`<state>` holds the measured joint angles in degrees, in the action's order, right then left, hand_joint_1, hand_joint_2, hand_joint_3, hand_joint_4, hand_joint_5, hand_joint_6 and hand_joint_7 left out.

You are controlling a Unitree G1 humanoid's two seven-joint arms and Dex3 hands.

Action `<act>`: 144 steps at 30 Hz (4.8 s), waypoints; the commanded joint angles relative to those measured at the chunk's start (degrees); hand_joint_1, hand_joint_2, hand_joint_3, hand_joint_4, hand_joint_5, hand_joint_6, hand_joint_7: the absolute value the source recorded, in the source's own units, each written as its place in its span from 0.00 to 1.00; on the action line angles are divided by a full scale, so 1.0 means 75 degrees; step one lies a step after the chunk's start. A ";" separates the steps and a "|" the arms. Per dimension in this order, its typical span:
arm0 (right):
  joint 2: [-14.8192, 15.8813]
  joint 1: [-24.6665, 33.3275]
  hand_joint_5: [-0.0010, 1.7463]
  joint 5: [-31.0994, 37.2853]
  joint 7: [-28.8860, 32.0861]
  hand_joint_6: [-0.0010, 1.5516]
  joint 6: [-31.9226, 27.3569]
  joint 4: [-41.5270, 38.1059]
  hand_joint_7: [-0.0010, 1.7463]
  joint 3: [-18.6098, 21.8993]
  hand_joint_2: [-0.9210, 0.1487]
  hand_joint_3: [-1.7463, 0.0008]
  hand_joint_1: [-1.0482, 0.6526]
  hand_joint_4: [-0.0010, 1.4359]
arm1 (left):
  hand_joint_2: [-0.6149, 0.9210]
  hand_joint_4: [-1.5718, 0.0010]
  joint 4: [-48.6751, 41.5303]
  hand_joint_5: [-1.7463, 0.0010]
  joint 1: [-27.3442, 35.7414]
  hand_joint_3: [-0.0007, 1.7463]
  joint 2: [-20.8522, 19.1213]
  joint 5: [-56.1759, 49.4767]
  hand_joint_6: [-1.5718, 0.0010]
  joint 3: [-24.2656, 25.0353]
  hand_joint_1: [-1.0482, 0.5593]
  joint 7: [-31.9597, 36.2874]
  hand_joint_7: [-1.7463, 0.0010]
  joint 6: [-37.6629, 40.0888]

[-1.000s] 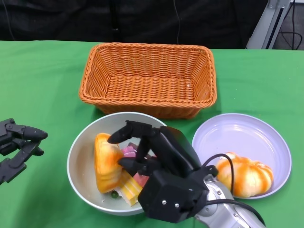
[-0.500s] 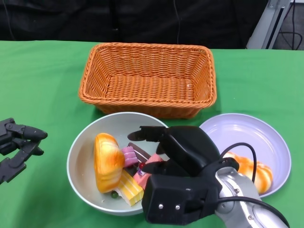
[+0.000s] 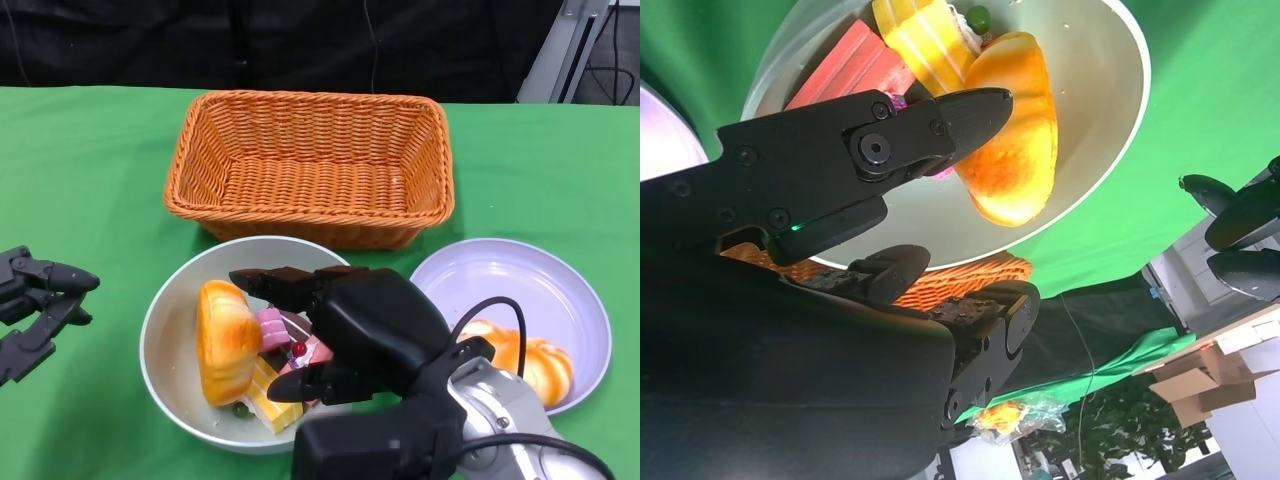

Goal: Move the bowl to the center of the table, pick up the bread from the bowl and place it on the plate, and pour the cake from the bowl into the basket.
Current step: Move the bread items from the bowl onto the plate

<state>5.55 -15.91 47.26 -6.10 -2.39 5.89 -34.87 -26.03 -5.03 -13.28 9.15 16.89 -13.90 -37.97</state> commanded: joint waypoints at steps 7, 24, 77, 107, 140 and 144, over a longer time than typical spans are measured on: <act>0.1133 -0.1709 0.01 0.0804 0.0867 0.32 0.2298 -0.1591 0.02 -0.0152 0.06 1.00 0.20 0.26 | 1.00 0.49 -0.0082 0.28 -0.0009 0.16 -0.0113 -0.0078 0.40 0.0047 0.57 0.0152 0.54 -0.0095; 0.1170 -0.3286 0.01 0.0874 0.1669 0.35 0.4284 -0.3748 0.00 -0.0279 0.09 1.00 0.22 0.30 | 1.00 0.48 -0.0011 0.28 0.0023 0.16 -0.0045 -0.0117 0.40 0.0016 0.57 0.0250 0.54 -0.0071; -0.0533 -0.5511 0.03 0.2135 0.4519 0.47 0.6669 -0.8116 0.02 -0.2324 0.08 1.00 0.31 0.46 | 1.00 0.45 0.0348 0.34 -0.0224 0.15 -0.0243 0.0134 0.38 0.0052 0.59 0.0396 0.60 0.1807; -0.0391 -0.5525 0.86 0.2131 0.8655 0.78 0.6014 -0.8136 0.04 -0.2263 0.08 1.00 0.41 0.48 | 1.00 0.52 0.0044 0.15 -0.0221 0.13 -0.0369 -0.0317 0.40 -0.0036 0.54 0.0395 0.57 0.1362; 0.2498 -0.0040 0.45 -0.1359 0.3030 0.80 0.6188 -0.1819 0.08 0.2823 0.08 0.99 0.56 0.68 | 0.99 0.46 -0.0689 0.29 -0.0466 0.17 -0.0640 -0.0201 0.38 -0.0033 0.61 0.0072 0.58 0.0926; 0.2535 0.0231 0.43 -0.1136 0.3393 0.81 0.6241 -0.2106 0.08 0.3190 0.09 1.00 0.58 0.69 | 0.98 0.47 -0.0803 0.29 -0.0516 0.17 -0.0664 -0.0112 0.39 -0.0008 0.60 0.0011 0.58 0.0915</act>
<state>23.39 -14.52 38.44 17.55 44.26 -9.07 -12.65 -31.51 -8.29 -16.90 7.98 16.38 -13.45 -30.36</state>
